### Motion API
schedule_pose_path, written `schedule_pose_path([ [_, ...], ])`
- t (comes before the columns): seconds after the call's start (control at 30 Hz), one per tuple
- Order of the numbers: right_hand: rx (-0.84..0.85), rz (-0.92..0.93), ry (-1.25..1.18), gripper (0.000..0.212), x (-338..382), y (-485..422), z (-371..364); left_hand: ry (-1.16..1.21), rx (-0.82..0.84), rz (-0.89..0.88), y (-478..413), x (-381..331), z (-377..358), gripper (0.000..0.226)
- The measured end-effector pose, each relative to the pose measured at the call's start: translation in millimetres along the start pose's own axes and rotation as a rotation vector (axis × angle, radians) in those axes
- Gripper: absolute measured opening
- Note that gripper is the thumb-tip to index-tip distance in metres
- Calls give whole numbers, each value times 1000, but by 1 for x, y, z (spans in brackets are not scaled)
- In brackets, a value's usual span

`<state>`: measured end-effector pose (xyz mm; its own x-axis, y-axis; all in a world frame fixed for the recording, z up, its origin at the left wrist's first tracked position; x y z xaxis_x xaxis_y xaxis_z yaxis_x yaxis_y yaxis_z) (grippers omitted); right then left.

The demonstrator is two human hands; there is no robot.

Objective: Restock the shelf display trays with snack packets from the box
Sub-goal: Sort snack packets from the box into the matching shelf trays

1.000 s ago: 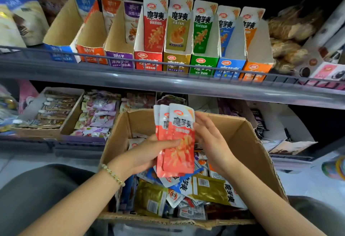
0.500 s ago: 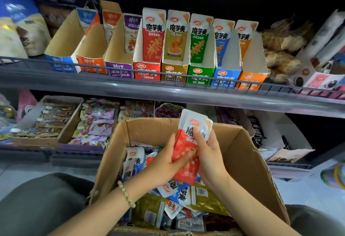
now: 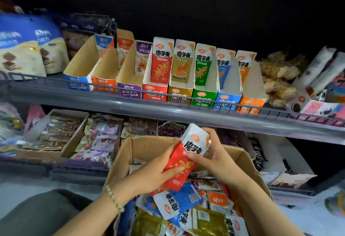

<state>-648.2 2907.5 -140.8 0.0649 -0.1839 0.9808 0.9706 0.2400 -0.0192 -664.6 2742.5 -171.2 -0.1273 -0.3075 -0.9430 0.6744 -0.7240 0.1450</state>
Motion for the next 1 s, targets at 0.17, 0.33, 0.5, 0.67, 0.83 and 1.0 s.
schedule_pose_path([
  [0.17, -19, 33, 6, 57, 34, -15, 8, 53, -79, -31, 5, -19, 18, 53],
  [0.33, -118, 49, -20, 54, 82, -35, 27, 98, -240, -96, 9, -43, 56, 34],
  [0.5, -80, 42, -63, 66, 115, -60, 32, 180, -288, -199, 8, -64, 90, 40],
  [0.67, -62, 96, -75, 60, 147, -86, 34, 141, -363, -291, 4, -88, 118, 40],
  [0.83, -297, 264, 114, 49, 186, -125, 51, -122, -538, -239, -10, -97, 161, 61],
  [1.0, -428, 336, 332, 54, 204, -170, 60, -633, -668, -182, -17, -96, 195, 56],
])
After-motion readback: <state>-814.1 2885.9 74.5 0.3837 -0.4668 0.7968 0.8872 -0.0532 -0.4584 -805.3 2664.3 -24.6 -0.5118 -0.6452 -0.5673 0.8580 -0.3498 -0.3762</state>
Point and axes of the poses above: each hand's wrist, its own y-axis away from the middle knuckle, its own z-axis out of the back of the hand, x = y × z, the point moved 4 cm from there along -y, towards the middle knuckle, and after that the axes turned 5 degrees about x, right-handed, at the moved point
